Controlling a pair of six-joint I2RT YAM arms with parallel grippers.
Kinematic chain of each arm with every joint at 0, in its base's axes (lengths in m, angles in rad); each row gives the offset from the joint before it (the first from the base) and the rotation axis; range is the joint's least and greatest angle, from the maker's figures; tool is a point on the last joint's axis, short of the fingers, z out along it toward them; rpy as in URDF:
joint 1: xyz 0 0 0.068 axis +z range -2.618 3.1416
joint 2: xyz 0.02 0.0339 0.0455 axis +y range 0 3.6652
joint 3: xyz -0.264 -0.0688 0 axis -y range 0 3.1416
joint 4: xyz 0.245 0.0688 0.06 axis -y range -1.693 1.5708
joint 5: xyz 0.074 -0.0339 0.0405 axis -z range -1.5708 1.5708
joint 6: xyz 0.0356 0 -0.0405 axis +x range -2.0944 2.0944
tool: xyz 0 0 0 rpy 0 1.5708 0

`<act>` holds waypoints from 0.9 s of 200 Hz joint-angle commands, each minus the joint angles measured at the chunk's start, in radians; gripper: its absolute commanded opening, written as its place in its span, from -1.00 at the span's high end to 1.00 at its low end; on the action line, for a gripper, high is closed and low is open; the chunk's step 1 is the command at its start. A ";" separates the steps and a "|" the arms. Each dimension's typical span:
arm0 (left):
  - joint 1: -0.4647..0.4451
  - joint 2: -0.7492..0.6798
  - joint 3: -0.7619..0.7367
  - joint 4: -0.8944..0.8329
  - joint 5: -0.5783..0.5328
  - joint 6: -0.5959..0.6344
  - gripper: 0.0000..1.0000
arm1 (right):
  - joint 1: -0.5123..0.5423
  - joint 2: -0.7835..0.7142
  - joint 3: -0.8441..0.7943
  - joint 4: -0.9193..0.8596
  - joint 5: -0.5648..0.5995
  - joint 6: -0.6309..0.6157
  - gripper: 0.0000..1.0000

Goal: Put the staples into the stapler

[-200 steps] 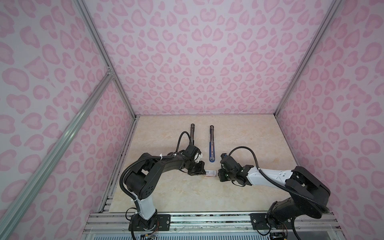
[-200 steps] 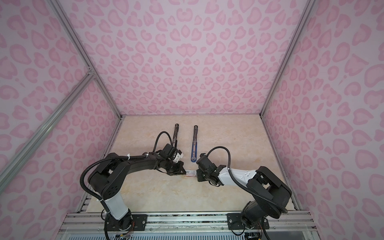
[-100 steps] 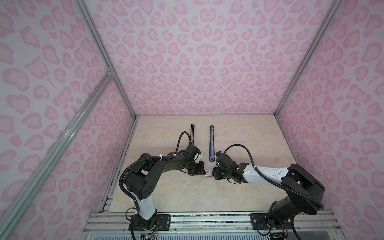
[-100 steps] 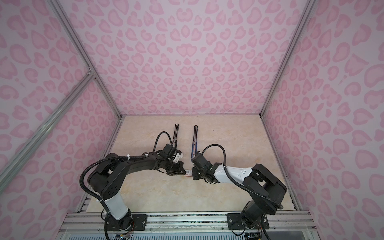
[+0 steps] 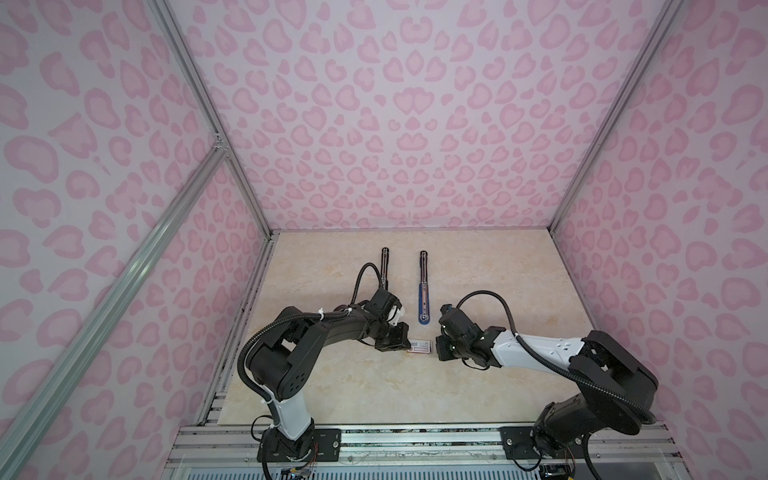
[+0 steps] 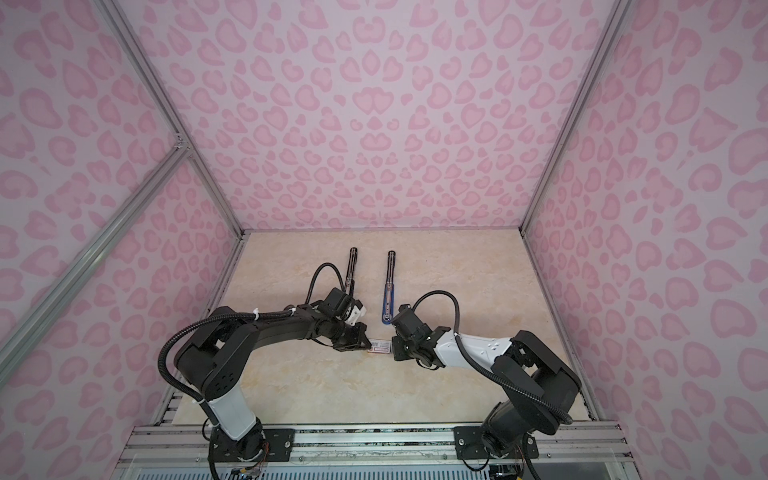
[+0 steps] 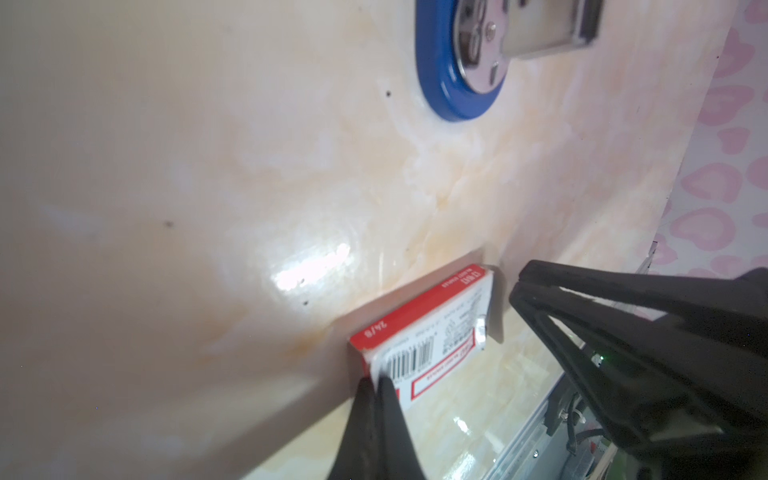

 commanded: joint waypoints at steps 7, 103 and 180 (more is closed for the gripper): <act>0.000 -0.010 0.000 -0.026 -0.010 0.008 0.94 | 0.000 -0.004 -0.005 0.035 -0.017 0.018 0.47; 0.000 -0.006 0.006 -0.035 -0.007 0.010 0.94 | 0.005 0.023 0.026 0.082 -0.070 0.022 0.25; 0.000 -0.008 0.009 -0.040 -0.014 0.013 0.94 | 0.000 0.043 0.026 0.063 -0.070 0.014 0.57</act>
